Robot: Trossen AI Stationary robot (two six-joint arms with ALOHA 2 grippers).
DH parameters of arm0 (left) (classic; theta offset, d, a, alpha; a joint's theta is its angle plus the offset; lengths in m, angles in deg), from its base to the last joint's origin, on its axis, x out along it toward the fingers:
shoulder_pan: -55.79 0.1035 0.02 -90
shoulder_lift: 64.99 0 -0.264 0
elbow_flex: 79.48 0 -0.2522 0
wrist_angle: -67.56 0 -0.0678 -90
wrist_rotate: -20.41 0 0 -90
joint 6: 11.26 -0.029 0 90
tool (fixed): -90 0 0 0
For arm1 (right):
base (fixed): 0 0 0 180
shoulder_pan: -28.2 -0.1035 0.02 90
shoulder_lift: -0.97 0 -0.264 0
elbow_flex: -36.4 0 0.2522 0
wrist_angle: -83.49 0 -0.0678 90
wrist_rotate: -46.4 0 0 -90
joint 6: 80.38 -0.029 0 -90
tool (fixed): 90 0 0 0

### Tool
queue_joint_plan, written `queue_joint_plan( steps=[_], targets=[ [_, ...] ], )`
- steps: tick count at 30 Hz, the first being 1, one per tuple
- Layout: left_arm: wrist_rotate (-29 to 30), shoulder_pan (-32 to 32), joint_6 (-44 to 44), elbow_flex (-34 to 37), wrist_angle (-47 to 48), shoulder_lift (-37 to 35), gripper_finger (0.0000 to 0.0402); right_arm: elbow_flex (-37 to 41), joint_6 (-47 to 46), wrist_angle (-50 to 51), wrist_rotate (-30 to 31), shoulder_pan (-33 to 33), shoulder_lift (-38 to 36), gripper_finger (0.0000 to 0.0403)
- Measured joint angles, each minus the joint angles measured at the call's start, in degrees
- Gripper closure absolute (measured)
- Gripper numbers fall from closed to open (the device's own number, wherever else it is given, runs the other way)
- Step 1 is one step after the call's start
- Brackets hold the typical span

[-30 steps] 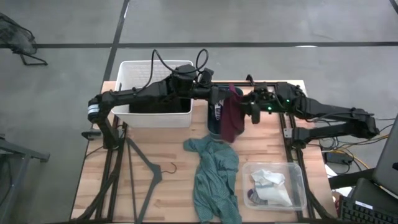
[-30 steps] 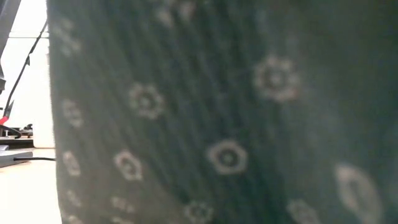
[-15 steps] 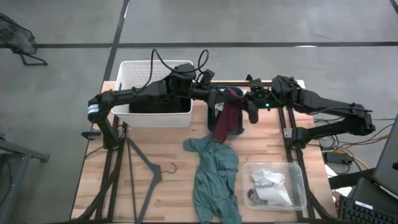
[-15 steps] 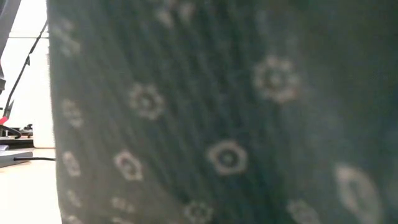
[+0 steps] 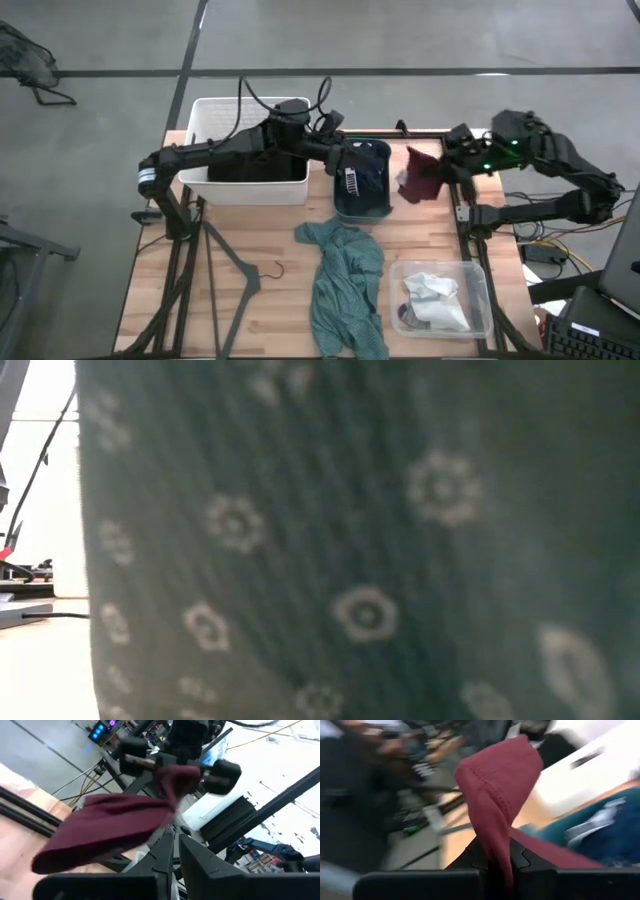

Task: Pick & Place Cloths
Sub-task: Put the red shirt into the blue bin

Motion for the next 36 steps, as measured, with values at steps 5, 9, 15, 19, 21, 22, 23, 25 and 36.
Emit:
queue_joint_plan(
  steps=[5,9,15,19,21,22,23,25,36],
  targets=[
    [0.0,0.0,-1.9,0.0,-0.3,-0.1,0.0367,-0.1,-13.5,0.0,-16.8,-1.5,-1.5,0.0393],
    [0.2,0.0,-5.0,0.1,0.0,-0.1,0.0367,1.4,-22.3,0.1,-23.3,-6.3,-1.8,0.0392],
    [0.2,0.1,-7.0,0.2,0.1,0.0,0.0367,2.3,-28.3,-0.6,-22.8,-14.9,-0.5,0.0394],
    [0.2,0.1,-7.0,0.2,0.2,0.0,0.0367,1.7,-27.0,-1.4,-20.3,-15.3,1.3,0.0394],
    [0.2,0.1,-7.2,0.2,0.4,0.0,0.0367,1.7,-23.4,-4.2,-16.3,-15.3,2.2,0.0394],
    [0.2,0.1,-7.3,0.2,0.4,0.0,0.0367,1.7,-21.2,-5.4,-13.6,-15.0,2.7,0.0394],
    [0.2,0.1,-7.6,0.2,0.5,0.0,0.0367,1.7,-18.9,-6.2,-10.9,-14.4,3.2,0.0394],
    [0.2,0.1,-7.7,0.2,0.7,0.0,0.0367,1.7,-14.9,-7.7,-5.6,-12.8,3.9,0.0393],
    [-3.5,-0.1,-5.5,0.2,3.5,0.0,0.0367,1.8,-2.0,-7.8,16.7,-4.4,11.9,0.0391]
  ],
)
